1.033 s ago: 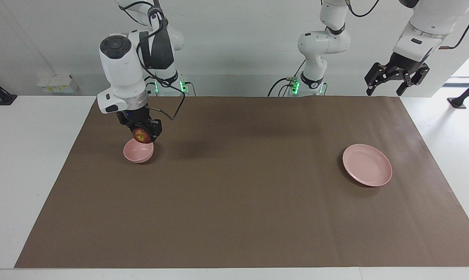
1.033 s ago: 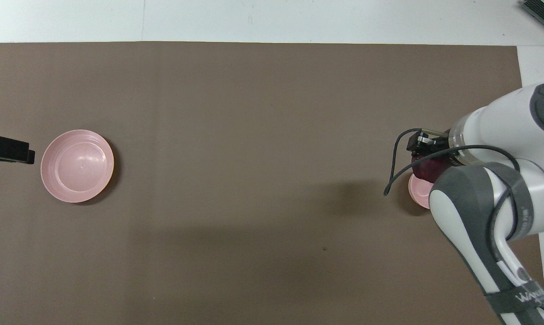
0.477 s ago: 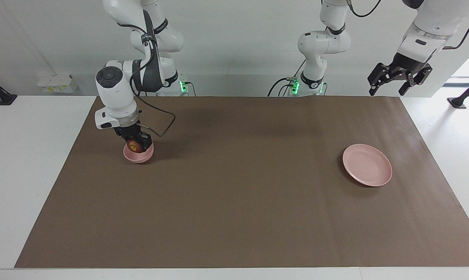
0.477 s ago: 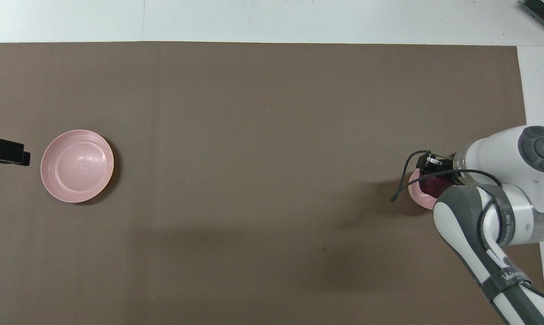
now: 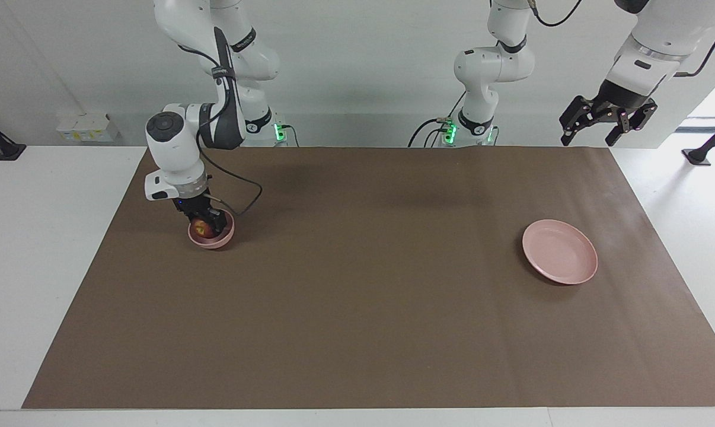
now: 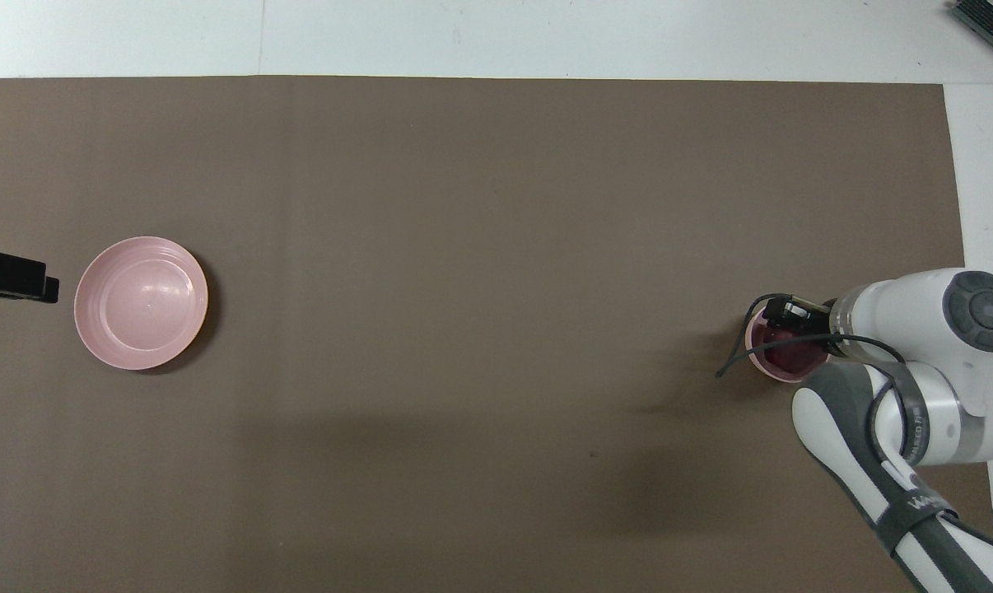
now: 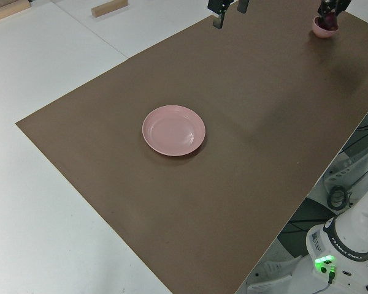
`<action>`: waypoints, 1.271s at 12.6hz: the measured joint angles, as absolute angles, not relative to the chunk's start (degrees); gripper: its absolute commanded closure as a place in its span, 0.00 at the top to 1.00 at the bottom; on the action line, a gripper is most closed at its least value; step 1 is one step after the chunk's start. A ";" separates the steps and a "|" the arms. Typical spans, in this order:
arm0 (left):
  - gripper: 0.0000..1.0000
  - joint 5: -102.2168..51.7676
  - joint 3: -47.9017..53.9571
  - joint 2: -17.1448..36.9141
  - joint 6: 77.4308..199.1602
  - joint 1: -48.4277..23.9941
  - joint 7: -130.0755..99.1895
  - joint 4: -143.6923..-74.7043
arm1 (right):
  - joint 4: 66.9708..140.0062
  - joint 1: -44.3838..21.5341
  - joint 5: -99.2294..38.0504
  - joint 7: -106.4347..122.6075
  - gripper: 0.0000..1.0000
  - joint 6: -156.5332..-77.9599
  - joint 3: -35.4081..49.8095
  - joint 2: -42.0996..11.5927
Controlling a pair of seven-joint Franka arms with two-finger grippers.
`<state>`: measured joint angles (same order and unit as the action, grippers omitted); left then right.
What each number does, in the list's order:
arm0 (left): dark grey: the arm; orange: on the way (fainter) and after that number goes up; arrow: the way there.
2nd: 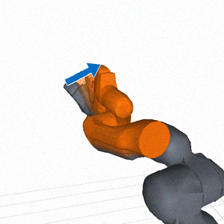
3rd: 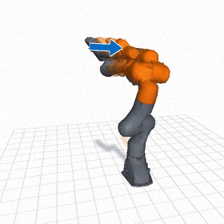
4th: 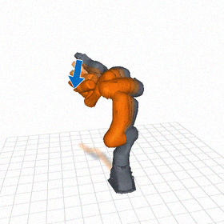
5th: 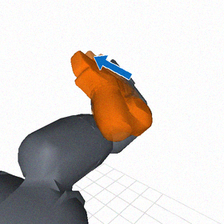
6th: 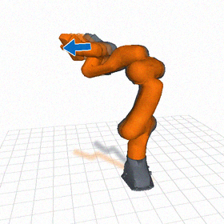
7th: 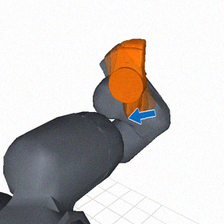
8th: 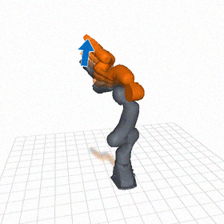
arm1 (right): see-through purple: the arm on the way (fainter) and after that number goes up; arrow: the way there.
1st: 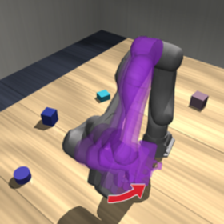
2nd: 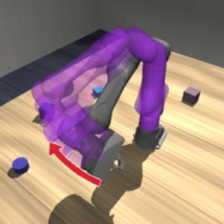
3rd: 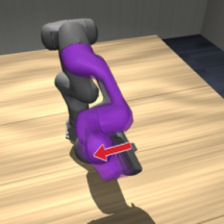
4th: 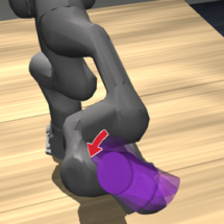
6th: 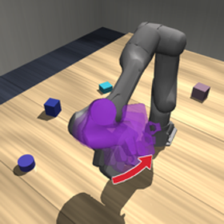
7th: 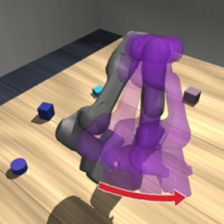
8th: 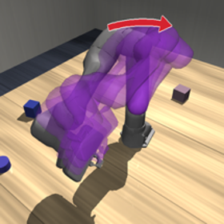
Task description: Move apple from plate to bowl
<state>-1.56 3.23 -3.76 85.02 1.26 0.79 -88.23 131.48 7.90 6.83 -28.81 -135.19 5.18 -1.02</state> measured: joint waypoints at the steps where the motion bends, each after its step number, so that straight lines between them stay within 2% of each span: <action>1: 1.00 -1.57 3.23 -3.76 84.99 1.26 0.79 -88.23 | 130.68 7.89 6.87 -28.79 1.00 -134.44 5.27 -0.92; 16: 1.00 -1.61 3.22 -3.76 84.87 1.26 0.79 -88.23 | 92.56 7.62 0.78 -14.23 1.00 -87.49 6.32 0.67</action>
